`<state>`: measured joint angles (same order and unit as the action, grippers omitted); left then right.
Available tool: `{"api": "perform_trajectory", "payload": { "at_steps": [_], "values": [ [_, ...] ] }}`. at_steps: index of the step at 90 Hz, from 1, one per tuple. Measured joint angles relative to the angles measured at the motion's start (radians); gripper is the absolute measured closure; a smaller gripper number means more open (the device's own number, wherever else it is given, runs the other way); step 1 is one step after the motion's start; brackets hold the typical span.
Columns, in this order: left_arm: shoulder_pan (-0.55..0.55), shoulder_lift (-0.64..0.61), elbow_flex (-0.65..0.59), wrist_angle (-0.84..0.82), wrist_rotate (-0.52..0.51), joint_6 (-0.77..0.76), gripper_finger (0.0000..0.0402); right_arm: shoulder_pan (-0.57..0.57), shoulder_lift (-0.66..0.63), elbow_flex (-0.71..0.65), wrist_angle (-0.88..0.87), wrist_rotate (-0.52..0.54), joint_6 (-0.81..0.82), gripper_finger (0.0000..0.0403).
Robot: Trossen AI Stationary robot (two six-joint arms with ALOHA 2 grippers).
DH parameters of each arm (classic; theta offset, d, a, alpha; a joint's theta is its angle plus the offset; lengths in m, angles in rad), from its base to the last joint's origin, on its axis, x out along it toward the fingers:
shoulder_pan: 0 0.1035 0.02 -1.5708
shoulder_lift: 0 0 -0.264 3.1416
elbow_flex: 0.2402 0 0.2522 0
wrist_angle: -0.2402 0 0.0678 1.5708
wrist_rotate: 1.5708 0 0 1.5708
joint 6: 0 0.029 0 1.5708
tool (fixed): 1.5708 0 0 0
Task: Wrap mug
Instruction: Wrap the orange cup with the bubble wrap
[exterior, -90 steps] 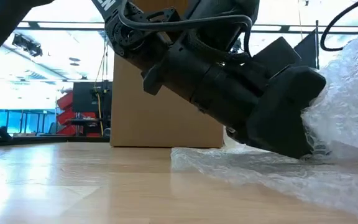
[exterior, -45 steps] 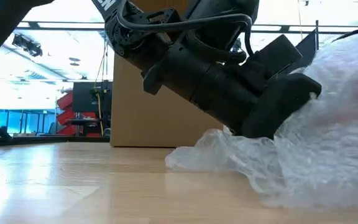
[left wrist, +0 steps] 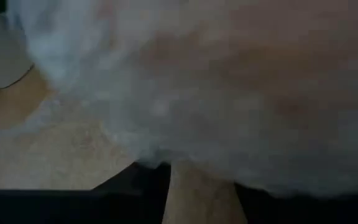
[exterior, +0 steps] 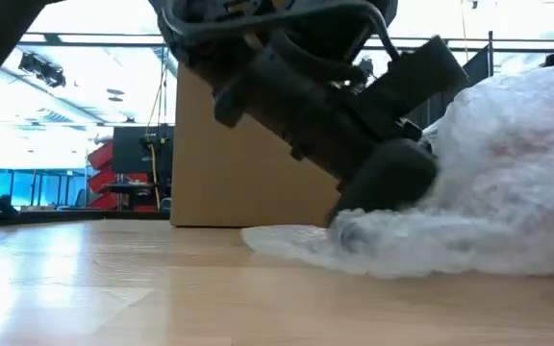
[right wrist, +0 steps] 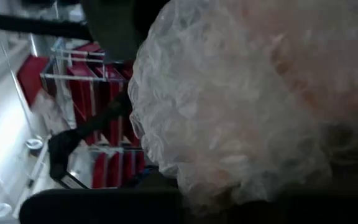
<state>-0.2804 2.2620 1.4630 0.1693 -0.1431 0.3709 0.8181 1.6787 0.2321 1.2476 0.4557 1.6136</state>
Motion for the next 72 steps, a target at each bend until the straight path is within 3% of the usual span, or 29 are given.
{"api": "perform_trajectory", "payload": {
  "at_steps": [26,39,55,66,72],
  "values": [
    [-0.037,-0.079,-0.002,-0.127,-0.085,0.158,0.018,-0.003,0.0,0.0,0.001,-0.018,0.102,0.0394],
    [-0.062,-0.113,-0.003,-0.209,-0.269,0.308,0.0154,-0.003,0.0,0.0,-0.006,-0.006,0.17,0.0394],
    [-0.103,-0.178,0.0,-0.26,-0.541,0.467,0.0153,-0.004,0.0,0.0,-0.009,-0.002,0.243,0.0394],
    [-0.142,-0.228,0.0,-0.285,-0.757,0.456,0.0153,-0.003,0.0,0.0,-0.01,0.025,0.292,0.0394],
    [-0.166,-0.257,0.0,-0.274,-0.775,0.384,0.0153,-0.003,0.0,0.0,-0.01,0.043,0.322,0.0394]
  ]
}}
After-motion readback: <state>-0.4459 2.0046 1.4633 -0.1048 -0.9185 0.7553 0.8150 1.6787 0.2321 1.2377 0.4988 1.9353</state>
